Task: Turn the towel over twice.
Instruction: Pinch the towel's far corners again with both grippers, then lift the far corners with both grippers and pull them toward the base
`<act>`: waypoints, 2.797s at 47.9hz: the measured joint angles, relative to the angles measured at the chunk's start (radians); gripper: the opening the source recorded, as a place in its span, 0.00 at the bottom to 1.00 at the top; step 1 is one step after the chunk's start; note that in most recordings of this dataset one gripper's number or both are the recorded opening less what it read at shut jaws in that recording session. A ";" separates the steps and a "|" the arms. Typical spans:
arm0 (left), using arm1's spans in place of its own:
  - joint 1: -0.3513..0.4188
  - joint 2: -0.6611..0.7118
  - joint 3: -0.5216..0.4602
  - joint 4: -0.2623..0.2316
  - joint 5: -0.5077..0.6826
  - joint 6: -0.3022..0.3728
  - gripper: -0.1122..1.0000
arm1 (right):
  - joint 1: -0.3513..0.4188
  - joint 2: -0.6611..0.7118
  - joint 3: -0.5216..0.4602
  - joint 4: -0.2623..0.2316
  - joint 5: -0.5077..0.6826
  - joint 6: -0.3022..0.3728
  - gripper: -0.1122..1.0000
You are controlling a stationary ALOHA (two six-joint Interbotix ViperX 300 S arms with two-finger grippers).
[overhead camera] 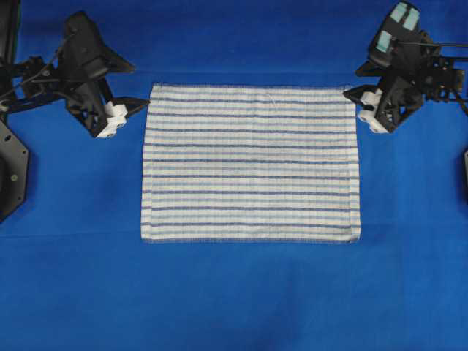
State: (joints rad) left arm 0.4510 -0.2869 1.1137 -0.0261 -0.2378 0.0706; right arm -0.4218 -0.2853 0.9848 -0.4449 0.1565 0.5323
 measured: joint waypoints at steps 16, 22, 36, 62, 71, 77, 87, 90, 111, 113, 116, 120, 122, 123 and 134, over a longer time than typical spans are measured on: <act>0.043 0.241 -0.060 0.000 -0.094 0.029 0.89 | -0.080 0.179 0.000 -0.020 -0.098 -0.005 0.65; 0.044 0.287 -0.074 0.000 -0.097 0.029 0.89 | -0.097 0.233 0.000 -0.021 -0.121 -0.005 0.65; 0.049 0.330 -0.077 0.002 -0.083 0.034 0.56 | -0.098 0.264 -0.006 -0.034 -0.152 -0.009 0.37; 0.106 0.259 -0.112 0.002 0.023 0.044 0.14 | -0.115 0.202 -0.011 -0.044 -0.117 -0.012 0.17; 0.156 0.192 -0.149 0.002 0.044 0.044 0.14 | -0.166 0.118 -0.032 -0.074 -0.072 -0.015 0.17; 0.196 0.161 -0.181 0.002 0.071 0.052 0.14 | -0.193 0.063 -0.067 -0.114 -0.025 -0.015 0.17; 0.229 0.118 -0.242 0.002 0.097 0.084 0.14 | -0.225 -0.006 -0.141 -0.175 0.052 -0.017 0.17; 0.232 0.104 -0.261 0.002 0.109 0.097 0.14 | -0.232 -0.023 -0.163 -0.190 0.071 -0.018 0.17; 0.265 -0.018 -0.376 0.002 0.249 0.150 0.14 | -0.244 -0.127 -0.244 -0.249 0.130 -0.026 0.17; 0.265 -0.038 -0.383 0.002 0.261 0.150 0.14 | -0.244 -0.143 -0.245 -0.250 0.133 -0.028 0.17; 0.265 -0.066 -0.391 0.003 0.281 0.150 0.14 | -0.244 -0.167 -0.247 -0.250 0.135 -0.028 0.17; 0.264 -0.103 -0.393 0.002 0.301 0.150 0.14 | -0.242 -0.201 -0.247 -0.250 0.135 -0.028 0.17; 0.261 -0.121 -0.391 0.002 0.310 0.147 0.14 | -0.238 -0.218 -0.245 -0.250 0.137 -0.028 0.17; 0.256 -0.133 -0.391 0.002 0.316 0.147 0.14 | -0.233 -0.230 -0.242 -0.250 0.137 -0.028 0.17; 0.163 -0.221 -0.333 0.002 0.341 0.121 0.14 | -0.140 -0.339 -0.201 -0.242 0.187 -0.014 0.17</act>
State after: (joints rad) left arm 0.6136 -0.5077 0.7808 -0.0245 0.1028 0.1917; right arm -0.5614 -0.6243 0.7839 -0.6872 0.3436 0.5185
